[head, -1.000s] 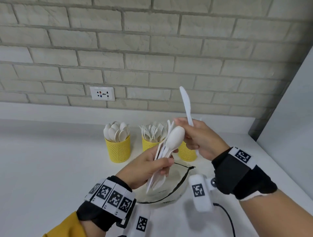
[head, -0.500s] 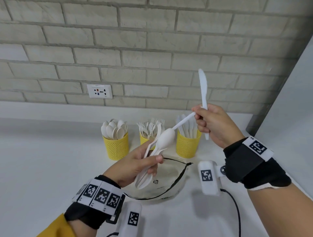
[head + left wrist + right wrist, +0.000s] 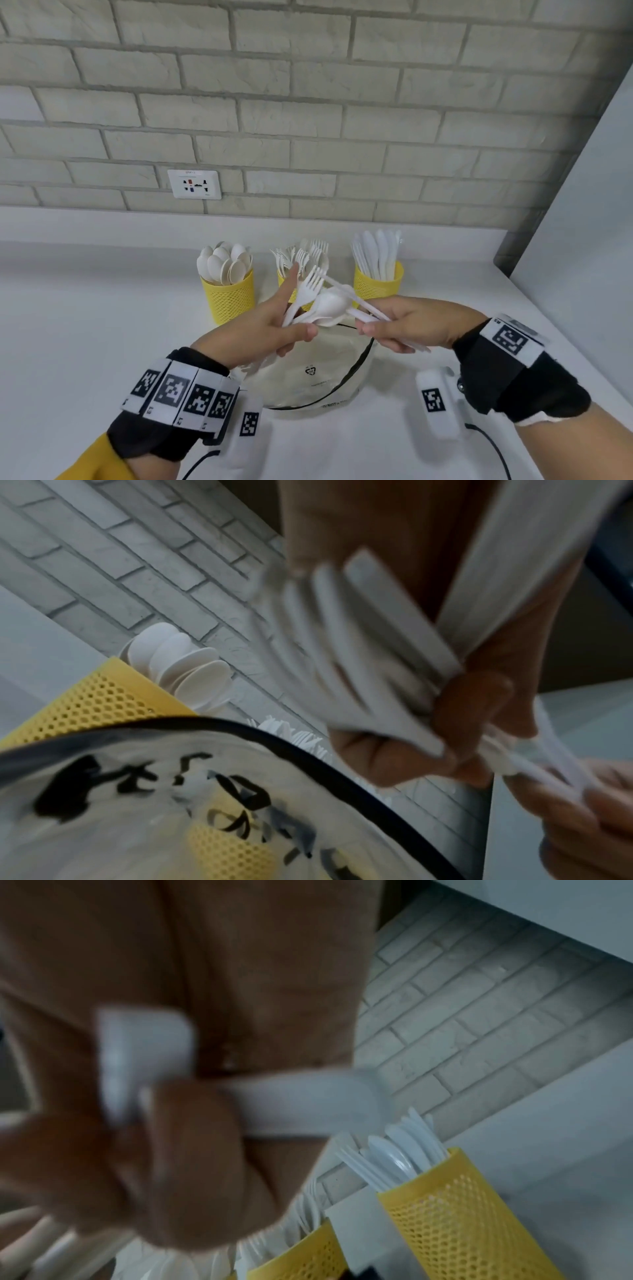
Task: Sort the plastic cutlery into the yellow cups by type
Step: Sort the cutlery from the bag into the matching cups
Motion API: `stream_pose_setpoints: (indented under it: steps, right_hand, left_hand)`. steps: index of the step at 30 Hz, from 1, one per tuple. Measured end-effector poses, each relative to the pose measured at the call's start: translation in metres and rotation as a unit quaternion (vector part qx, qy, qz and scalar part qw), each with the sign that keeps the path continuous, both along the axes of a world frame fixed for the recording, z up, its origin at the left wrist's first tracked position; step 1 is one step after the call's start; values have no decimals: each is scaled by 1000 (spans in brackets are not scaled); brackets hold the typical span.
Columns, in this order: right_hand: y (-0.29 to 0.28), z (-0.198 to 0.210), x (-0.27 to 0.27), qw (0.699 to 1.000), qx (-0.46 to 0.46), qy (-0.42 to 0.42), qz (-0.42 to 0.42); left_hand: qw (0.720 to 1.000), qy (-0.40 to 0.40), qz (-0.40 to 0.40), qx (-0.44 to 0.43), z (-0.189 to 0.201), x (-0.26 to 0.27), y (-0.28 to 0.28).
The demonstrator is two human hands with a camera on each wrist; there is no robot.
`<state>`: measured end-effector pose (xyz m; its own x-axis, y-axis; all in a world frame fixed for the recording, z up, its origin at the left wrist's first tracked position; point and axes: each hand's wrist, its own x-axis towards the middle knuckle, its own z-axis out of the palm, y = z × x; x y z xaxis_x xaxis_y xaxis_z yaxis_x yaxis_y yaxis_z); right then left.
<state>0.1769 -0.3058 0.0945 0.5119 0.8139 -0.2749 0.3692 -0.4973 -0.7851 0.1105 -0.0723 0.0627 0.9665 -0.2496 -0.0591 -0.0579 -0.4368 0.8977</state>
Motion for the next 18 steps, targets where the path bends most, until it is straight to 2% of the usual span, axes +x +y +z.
stream_pose_setpoints:
  steps: [2, 5, 7, 9, 11, 12, 14, 18]
  right_hand:
    - [-2, -3, 6, 998, 29, 8, -49]
    - [-8, 1, 27, 970, 110, -31, -213]
    - [-8, 6, 45, 928, 182, -113, -305]
    - [-1, 9, 62, 873, 265, -198, -359]
    - [7, 6, 79, 823, 345, -234, -386]
    - [12, 3, 87, 811, 364, -237, -391]
    - [20, -11, 101, 812, 363, -224, -397]
    - [25, -43, 118, 864, 270, -133, -403]
  left_hand:
    - [999, 0, 36, -19, 0, 2, 2]
    - [995, -18, 61, -74, 3, 3, 8]
    - [990, -25, 73, -118, 4, 2, 6]
    - [977, -4, 82, -199, 4, 2, 0]
    - [957, 14, 76, -278, 1, 2, -7]
    - [951, 19, 73, -300, 0, 1, -10]
    - [938, 23, 69, -339, -4, 2, -12]
    - [910, 44, 73, -405, -5, 5, -12]
